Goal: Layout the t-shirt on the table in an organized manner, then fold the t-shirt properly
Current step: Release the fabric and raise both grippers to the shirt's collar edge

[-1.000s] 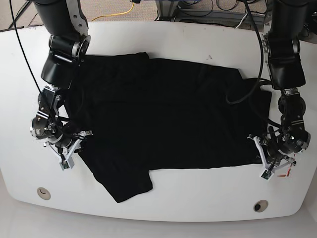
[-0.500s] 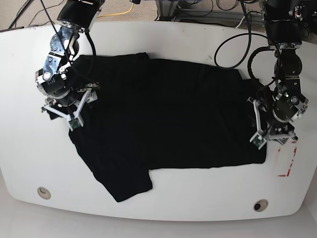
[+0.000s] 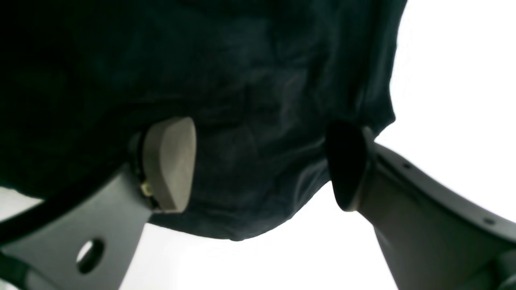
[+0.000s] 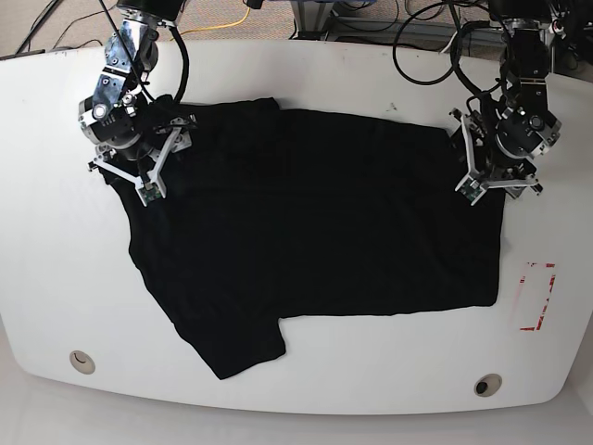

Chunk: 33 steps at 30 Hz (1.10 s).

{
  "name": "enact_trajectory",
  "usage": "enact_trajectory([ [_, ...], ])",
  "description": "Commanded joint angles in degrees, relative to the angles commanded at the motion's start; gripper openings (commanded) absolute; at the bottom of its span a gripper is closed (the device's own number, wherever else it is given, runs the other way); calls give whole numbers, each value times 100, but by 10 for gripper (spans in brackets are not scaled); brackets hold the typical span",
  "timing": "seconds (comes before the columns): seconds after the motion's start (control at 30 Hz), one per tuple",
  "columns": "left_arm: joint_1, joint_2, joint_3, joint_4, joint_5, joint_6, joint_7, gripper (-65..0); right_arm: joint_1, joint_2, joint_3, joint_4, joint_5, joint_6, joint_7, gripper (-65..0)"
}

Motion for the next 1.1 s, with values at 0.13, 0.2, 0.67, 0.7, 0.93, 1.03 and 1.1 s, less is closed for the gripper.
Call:
enact_trajectory([
  [0.13,9,-79,-53,-35,9,0,0,-265,18,0,0,0,9,0,0,-168],
  [0.2,18,-158,-9,-44,9,0,0,-265,18,0,0,0,9,0,0,-168],
  [0.67,9,-176,237,-853,9,0,-18,-265,44,0,0,0,9,0,0,-168],
  [0.7,0,-167,237,-914,9,0,-18,-265,44,0,0,0,9,0,0,-168],
  [0.93,-44,-149,246,-1319,9,0,-44,-265,44,0,0,0,9,0,0,-168],
  [1.03,-141,-141,343,-1486,9,0,-211,-265,44,0,0,0,9,0,0,-168],
  [1.1,-176,-141,510,-1644,9,0,-387,-265,44,0,0,0,9,0,0,-168],
])
